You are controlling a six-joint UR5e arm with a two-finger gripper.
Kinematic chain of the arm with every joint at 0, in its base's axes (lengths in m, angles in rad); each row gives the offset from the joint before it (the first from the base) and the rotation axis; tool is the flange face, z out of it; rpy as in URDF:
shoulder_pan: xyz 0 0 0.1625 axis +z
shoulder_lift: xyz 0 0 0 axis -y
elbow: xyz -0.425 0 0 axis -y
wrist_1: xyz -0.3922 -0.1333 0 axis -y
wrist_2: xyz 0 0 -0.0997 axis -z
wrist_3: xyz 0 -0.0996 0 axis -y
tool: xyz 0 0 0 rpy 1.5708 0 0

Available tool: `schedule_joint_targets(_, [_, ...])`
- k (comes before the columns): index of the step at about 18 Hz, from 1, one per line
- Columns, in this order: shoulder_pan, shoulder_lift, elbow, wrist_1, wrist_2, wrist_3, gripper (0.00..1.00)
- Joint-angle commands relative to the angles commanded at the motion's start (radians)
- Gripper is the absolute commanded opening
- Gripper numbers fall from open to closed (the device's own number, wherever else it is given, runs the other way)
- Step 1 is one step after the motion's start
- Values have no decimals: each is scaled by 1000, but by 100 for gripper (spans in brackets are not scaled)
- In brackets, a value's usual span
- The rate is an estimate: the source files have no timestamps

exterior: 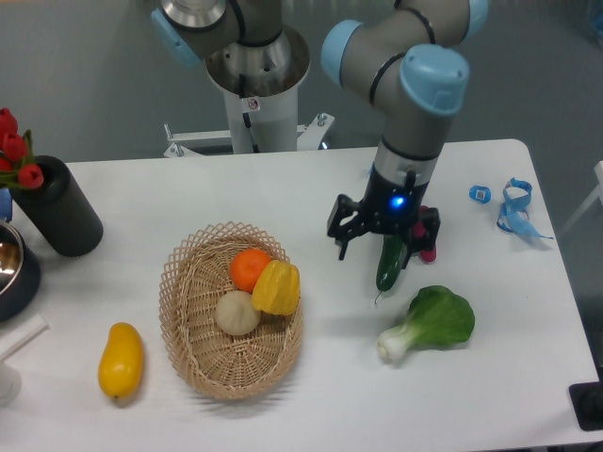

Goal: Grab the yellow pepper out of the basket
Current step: 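Move the open gripper over the basket toward the yellow bell pepper, then lower the gripper onto the yellow pepper beside the orange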

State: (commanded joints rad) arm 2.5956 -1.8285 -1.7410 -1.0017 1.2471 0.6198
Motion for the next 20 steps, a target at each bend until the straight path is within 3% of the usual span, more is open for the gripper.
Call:
schedule_joint_targets(13, [-80,1,-107,8,5,1,100])
schedule_joint_targets(20, [-95,-17,-115,9,6,3,100])
